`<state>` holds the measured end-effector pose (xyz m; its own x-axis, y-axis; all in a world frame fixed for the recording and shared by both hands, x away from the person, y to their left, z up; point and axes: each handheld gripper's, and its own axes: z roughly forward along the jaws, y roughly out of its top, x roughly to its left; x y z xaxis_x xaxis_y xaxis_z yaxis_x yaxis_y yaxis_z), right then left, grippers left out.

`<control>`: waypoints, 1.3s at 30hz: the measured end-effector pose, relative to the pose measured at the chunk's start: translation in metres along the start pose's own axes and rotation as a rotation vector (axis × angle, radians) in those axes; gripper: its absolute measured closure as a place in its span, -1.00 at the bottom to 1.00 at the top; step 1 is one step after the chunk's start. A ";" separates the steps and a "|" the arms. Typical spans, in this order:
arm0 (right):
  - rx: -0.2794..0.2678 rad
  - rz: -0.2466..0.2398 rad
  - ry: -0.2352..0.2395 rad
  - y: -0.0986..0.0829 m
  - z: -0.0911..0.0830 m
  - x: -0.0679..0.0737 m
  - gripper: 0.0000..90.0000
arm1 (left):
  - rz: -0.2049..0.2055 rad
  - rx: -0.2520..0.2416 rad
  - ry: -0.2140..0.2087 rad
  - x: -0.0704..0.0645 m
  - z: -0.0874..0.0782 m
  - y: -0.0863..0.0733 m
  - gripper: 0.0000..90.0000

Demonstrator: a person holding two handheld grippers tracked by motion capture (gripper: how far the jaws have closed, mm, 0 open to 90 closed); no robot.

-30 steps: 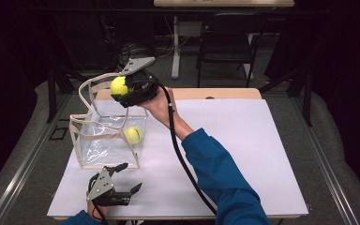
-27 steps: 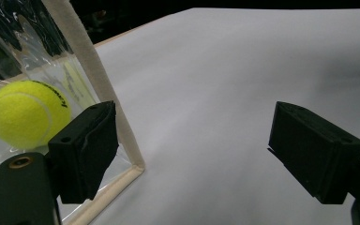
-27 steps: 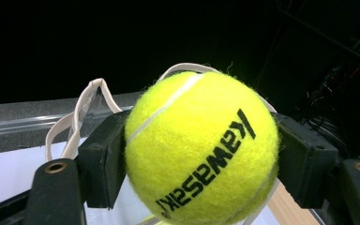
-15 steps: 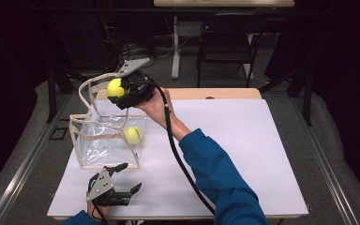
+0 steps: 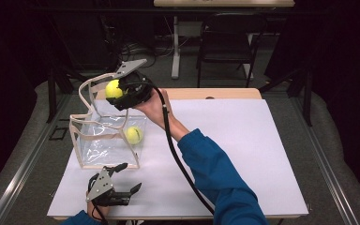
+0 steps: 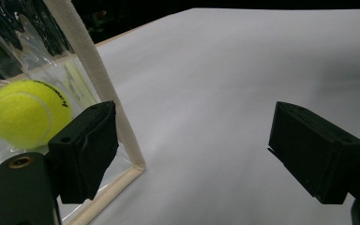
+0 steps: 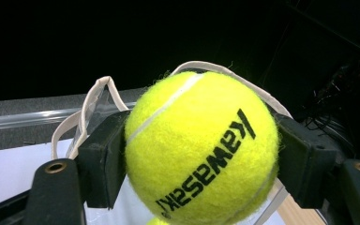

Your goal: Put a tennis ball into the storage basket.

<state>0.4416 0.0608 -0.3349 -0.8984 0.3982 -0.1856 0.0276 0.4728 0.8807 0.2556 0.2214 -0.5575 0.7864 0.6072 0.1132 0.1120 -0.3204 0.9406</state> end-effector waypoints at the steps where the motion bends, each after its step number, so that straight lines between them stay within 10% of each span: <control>1: 0.000 -0.001 0.001 0.000 0.000 0.000 -0.41 | 0.000 -0.001 -0.001 0.000 0.000 0.000 -0.64; 39: 0.036 -0.011 0.030 0.001 0.014 0.007 -0.41 | 0.002 0.000 0.002 0.000 -0.001 0.000 -0.64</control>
<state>0.4410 0.0751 -0.3408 -0.9116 0.3689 -0.1813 0.0328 0.5049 0.8626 0.2553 0.2223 -0.5571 0.7854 0.6080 0.1161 0.1105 -0.3222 0.9402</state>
